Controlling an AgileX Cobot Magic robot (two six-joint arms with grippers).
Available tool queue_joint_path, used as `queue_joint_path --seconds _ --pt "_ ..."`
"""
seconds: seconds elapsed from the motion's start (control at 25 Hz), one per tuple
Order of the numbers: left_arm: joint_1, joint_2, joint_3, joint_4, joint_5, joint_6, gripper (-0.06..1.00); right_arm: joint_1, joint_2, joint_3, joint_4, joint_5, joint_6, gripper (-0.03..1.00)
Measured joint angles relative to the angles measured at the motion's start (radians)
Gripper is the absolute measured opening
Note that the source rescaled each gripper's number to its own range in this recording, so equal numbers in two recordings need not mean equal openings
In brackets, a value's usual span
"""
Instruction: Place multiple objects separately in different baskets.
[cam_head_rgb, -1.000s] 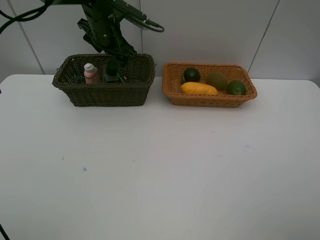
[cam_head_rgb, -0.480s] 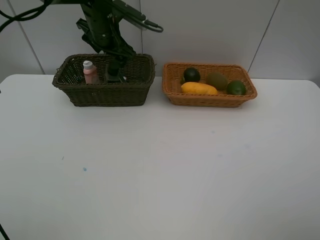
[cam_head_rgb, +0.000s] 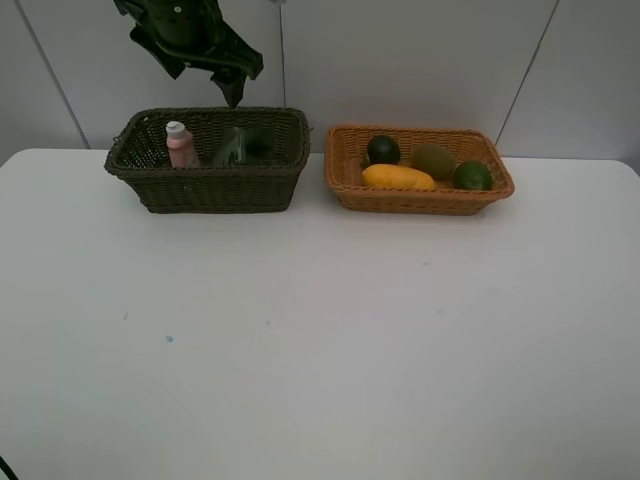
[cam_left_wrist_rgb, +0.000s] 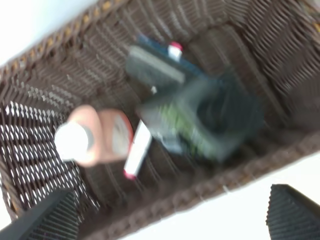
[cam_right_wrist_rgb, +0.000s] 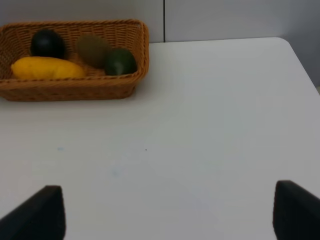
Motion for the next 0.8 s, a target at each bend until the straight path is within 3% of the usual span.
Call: queue_joint_path --seconds 0.2,0.8 --pt "-0.001 -0.175 0.180 -0.066 0.009 0.000 1.00 0.000 0.000 0.000 0.000 0.000 0.000 1.00" --pt "-0.001 -0.902 0.847 -0.090 -0.001 0.000 1.00 0.000 0.000 0.000 0.000 0.000 0.000 1.00"
